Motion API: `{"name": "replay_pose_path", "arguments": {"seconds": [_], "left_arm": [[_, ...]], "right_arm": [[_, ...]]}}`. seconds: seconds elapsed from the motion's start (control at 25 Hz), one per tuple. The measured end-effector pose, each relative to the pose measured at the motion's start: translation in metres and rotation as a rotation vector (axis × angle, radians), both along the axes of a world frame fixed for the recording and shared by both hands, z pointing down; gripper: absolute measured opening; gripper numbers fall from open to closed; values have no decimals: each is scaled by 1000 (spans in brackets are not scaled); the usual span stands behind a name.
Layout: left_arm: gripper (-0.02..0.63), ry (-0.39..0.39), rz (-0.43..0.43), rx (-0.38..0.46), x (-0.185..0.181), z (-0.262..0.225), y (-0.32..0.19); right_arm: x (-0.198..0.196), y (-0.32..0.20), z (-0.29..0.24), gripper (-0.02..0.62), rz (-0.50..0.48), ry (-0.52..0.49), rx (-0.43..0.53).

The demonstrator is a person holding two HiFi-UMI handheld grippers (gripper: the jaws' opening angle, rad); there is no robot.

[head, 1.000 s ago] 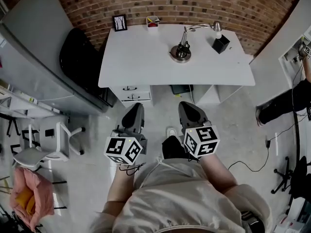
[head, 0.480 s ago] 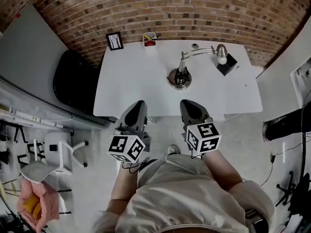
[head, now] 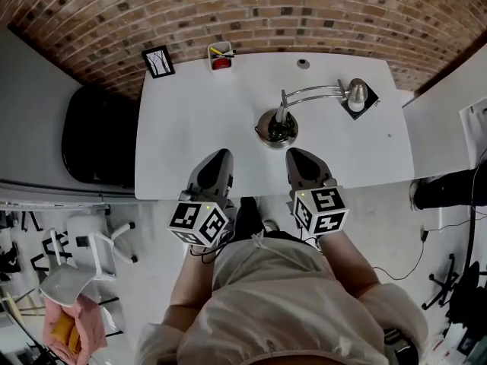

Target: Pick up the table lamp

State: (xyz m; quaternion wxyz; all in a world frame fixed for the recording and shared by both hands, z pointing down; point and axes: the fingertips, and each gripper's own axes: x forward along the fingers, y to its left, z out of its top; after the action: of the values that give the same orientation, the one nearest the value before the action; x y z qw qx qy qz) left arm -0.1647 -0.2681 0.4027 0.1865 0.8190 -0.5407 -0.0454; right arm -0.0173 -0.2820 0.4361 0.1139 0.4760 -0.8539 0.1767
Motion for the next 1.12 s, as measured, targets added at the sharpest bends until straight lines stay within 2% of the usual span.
{"name": "replay_pose_path", "arguments": {"seconds": [0.28, 0.44, 0.6, 0.68, 0.72, 0.76, 0.8, 0.92, 1.12], "left_arm": [[23, 2, 88, -48, -8, 17, -95], [23, -6, 134, -93, -11, 37, -133], [23, -1, 177, -155, -13, 63, -153], [23, 12, 200, -186, -13, 76, -161], [23, 20, 214, -199, -11, 82, -164], [23, 25, 228, -209, -9, 88, -167], [23, 28, 241, -216, -7, 93, -171], [23, 31, 265, -232, 1, 104, -178], [23, 27, 268, -272, 8, 119, -170]], "right_arm": [[-6, -69, 11, 28, 89, 54, -21], [-5, -100, 23, 28, 167, 92, -22], [-7, -107, 19, 29, 230, 174, 90], [-9, -100, 22, 29, 248, 184, 102], [-10, -96, 27, 40, 253, 176, 85], [-12, -92, 34, 117, 257, 164, 58], [-13, -91, 43, 163, 259, 152, 26], [-12, -99, 60, 172, 263, 137, -24], [-14, -117, 59, 192, 243, 168, -3]]}}
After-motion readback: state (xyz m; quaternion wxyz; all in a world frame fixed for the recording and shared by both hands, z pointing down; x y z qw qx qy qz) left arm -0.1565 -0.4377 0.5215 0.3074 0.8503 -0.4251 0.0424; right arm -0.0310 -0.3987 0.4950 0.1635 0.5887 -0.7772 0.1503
